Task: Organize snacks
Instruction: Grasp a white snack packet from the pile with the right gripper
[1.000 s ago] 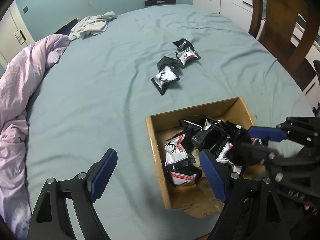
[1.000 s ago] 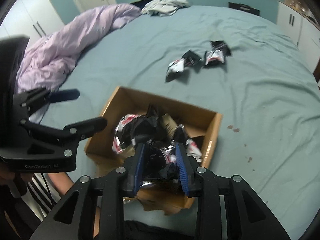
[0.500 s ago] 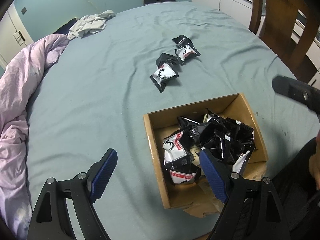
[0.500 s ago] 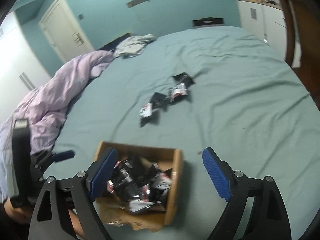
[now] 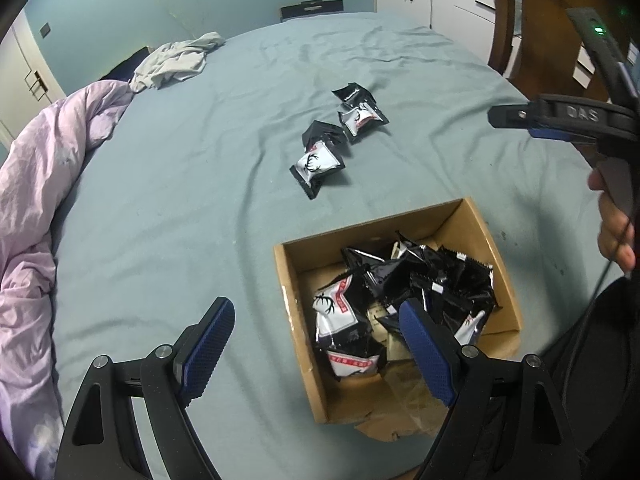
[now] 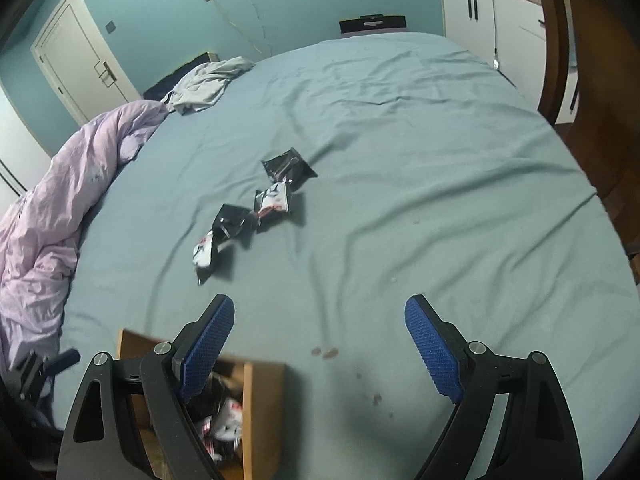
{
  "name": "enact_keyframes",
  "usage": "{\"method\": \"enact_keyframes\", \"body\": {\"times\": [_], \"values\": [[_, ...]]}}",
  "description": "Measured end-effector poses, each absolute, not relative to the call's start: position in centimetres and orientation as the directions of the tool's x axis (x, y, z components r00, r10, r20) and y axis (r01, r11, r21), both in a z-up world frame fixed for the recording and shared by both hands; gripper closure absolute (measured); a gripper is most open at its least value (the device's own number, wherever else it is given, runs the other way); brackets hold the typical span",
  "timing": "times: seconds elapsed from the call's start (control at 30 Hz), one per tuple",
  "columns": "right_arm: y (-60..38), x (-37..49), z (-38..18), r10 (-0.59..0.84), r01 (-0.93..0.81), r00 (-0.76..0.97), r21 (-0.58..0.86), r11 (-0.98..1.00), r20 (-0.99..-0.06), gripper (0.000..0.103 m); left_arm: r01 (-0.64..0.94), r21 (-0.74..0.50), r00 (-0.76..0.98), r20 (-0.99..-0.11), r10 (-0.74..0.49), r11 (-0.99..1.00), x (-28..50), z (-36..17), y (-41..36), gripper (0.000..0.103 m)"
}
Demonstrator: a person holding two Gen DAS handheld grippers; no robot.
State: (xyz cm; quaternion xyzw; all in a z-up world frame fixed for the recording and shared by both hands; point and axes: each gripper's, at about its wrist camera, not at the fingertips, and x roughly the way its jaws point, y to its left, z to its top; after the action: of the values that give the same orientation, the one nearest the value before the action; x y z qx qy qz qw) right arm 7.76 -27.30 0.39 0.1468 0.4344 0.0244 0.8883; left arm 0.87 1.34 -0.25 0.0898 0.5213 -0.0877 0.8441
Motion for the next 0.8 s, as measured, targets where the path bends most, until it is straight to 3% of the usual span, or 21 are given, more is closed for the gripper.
{"method": "enact_keyframes", "body": {"times": [0.17,0.47,0.8], "values": [[-27.2,11.2,-1.1,0.225,0.053,0.586,0.314,0.948,-0.779,0.016,0.227,0.022,0.424,-0.902,-0.079,0.974,2.0,-0.5,1.5,0.017],[-24.0,19.7,-4.3,0.189,-0.062,0.546,0.185,0.981,-0.817,0.016,0.208,-0.034,0.387,-0.915,-0.114,0.978,3.8,-1.4,2.0,0.017],[-21.5,27.4,-8.4,0.183,-0.095,0.524,0.157,0.983,-0.832,0.016,0.197,-0.061,0.358,-0.925,-0.129,0.979,5.4,-2.5,2.3,0.017]]}}
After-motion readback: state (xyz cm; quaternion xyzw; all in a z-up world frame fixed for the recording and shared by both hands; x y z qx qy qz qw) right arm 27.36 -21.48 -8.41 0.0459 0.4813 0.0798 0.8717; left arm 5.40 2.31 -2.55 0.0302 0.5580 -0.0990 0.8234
